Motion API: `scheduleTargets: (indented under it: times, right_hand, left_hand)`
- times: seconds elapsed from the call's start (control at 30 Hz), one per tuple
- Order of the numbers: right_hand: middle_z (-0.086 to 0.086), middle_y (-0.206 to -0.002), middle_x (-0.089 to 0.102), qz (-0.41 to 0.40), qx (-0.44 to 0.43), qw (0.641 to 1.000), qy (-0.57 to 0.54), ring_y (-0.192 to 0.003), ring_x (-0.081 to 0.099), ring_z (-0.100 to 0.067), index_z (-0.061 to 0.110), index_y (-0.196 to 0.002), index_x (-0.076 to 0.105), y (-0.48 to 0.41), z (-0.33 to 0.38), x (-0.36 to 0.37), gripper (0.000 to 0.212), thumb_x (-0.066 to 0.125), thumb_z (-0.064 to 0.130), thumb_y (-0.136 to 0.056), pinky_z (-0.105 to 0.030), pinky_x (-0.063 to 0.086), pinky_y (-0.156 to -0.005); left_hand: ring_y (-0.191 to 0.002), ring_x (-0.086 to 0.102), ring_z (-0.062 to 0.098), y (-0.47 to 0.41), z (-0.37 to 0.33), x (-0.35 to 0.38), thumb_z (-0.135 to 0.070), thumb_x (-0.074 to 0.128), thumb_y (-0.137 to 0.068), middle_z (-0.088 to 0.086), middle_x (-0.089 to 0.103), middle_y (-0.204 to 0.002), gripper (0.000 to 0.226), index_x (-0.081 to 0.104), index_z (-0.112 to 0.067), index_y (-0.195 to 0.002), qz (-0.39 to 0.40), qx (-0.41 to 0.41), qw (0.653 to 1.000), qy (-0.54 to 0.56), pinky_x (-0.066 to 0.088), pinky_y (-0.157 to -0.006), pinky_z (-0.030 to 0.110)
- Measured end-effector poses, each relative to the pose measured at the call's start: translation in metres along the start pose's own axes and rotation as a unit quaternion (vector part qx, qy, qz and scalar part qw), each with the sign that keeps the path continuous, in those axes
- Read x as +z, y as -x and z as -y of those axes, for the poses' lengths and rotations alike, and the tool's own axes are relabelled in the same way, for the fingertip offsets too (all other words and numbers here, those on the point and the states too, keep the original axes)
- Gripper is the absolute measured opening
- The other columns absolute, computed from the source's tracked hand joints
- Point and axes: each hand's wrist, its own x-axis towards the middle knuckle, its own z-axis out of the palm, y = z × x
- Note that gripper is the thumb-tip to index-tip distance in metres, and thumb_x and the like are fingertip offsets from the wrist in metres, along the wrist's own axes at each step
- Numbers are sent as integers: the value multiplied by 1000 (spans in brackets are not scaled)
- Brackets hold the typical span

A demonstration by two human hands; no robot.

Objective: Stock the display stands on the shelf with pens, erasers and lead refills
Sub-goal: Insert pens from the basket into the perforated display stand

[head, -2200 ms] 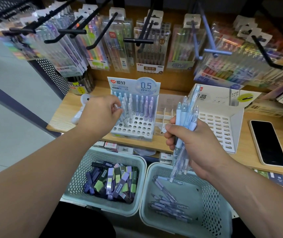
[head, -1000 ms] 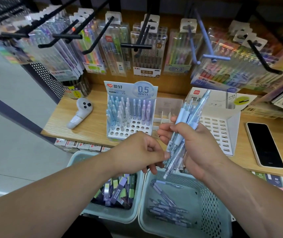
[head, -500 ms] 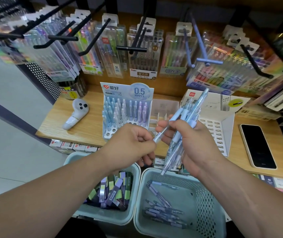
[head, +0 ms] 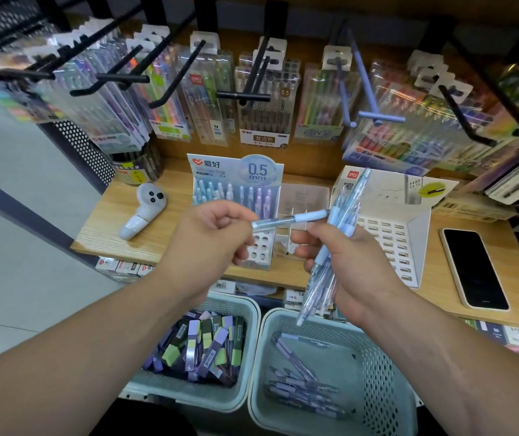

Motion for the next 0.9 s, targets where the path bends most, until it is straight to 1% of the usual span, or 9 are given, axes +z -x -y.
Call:
scheduleTargets:
  times: [0.07,0.17,0.27,0.37,0.43,0.57,0.67,0.8,0.9]
  right_hand:
    - [-11,-80,74,9,10,1000,12,-62,65,-13,9,-93,68,2,-1,0,7,61,7,-95,-31,48,-62]
    - [-10,-75,71,24,24,999,2,-60,61,-15,11,-101,65,3,-1,2,8,62,7,-95,-28,48,-57]
    - [-9,-74,71,29,25,999,16,-61,62,-15,12,-101,65,2,-3,2,8,63,8,-95,-28,48,-59]
    - [-9,-75,71,40,18,998,39,-62,63,-14,13,-101,65,3,-4,2,6,64,10,-95,-30,49,-61]
    - [-9,-75,71,48,15,997,52,-61,62,-15,11,-103,65,4,-5,2,8,63,10,-95,-30,49,-62]
    - [-9,-73,70,58,15,996,63,-59,61,-14,10,-104,65,6,-6,1,9,62,8,-95,-28,49,-59]
    - [-9,-73,70,57,14,996,61,-59,61,-14,10,-104,65,6,-6,-1,9,63,8,-95,-26,49,-57]
    - [-9,-73,70,55,12,997,59,-58,60,-16,10,-102,65,6,-4,-4,9,63,7,-94,-28,48,-59]
    - [-9,-72,70,55,11,997,57,-58,60,-16,9,-102,65,6,-4,-6,10,63,6,-93,-29,47,-59]
  left_hand:
    - [-53,53,15,-5,-3,-12,8,54,-88,6,64,-65,23,71,-8,-88,-31,25,999,-12,46,-52,26]
    - [-51,50,13,-15,-7,-31,5,56,-90,4,62,-62,23,71,-11,-84,-83,59,994,-46,44,-51,25]
    - [-49,47,18,-23,-7,-56,0,63,-88,16,63,-64,17,72,-12,-80,-108,108,978,-144,40,-50,25]
    - [-54,53,17,-28,4,-79,-7,72,-81,10,69,-72,13,72,-18,-76,-92,180,916,-347,52,-58,32]
    - [-63,58,18,-31,14,-84,-8,74,-79,4,67,-69,12,71,-19,-76,-93,196,888,-404,54,-63,35]
    - [-55,55,12,-37,24,-80,-6,73,-83,-1,62,-63,8,73,-14,-85,-91,228,865,-437,47,-61,25]
    - [-58,56,15,-42,26,-75,-7,71,-85,-4,61,-63,9,75,-11,-92,-90,236,853,-457,45,-64,25]
    - [-56,50,7,-50,28,-71,-7,69,-86,-4,60,-64,9,74,-11,-93,-89,246,844,-467,45,-62,27]
    - [-57,49,5,-54,28,-71,-8,69,-88,-2,62,-66,10,74,-11,-96,-89,242,845,-469,38,-59,22]
